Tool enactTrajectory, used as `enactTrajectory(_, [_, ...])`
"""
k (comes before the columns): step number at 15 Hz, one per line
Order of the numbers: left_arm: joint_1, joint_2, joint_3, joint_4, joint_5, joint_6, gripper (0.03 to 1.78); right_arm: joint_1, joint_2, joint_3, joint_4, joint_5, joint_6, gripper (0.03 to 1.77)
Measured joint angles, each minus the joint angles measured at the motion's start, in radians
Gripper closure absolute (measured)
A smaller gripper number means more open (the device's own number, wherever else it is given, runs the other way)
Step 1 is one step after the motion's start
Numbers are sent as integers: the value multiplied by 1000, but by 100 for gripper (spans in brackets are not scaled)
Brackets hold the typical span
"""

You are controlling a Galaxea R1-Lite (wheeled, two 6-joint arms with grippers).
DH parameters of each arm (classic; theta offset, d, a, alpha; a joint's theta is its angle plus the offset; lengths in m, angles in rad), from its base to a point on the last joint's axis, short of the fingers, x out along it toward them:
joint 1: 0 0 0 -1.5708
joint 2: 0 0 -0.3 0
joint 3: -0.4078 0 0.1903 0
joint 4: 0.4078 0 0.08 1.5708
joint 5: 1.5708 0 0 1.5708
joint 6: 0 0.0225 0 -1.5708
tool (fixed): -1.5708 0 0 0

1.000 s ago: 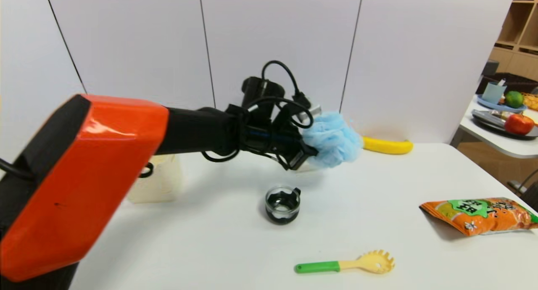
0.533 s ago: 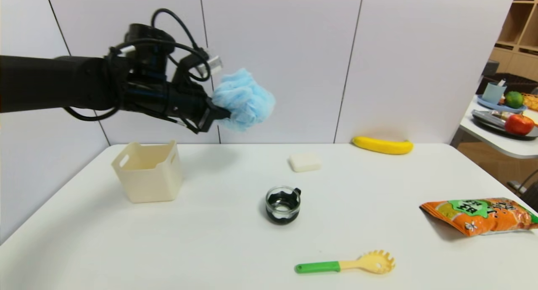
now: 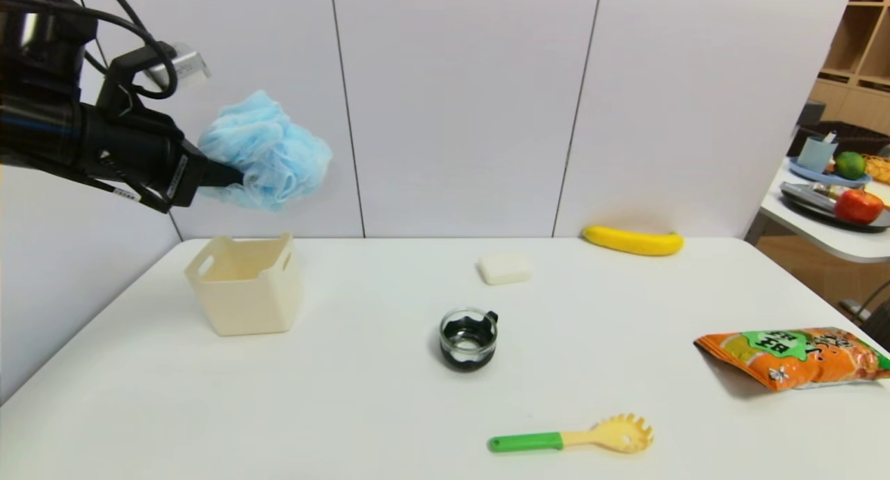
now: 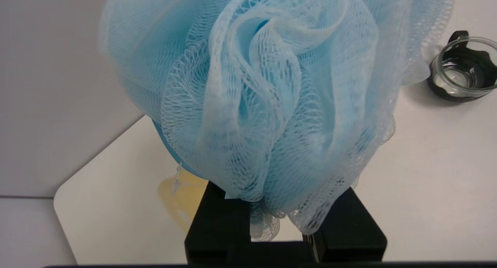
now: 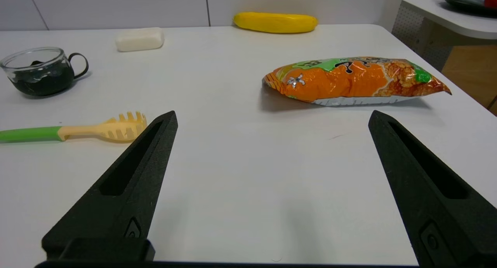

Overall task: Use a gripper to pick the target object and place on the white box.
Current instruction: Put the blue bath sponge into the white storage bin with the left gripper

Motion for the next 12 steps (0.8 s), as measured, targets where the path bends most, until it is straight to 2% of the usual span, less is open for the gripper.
enactTrajectory(7, [104,56,16,20,16,-3,144,0,0,0,0,0,0,10])
enactTrajectory(12, [118,113,-2,178,62,-1,144,0,0,0,0,0,0,10])
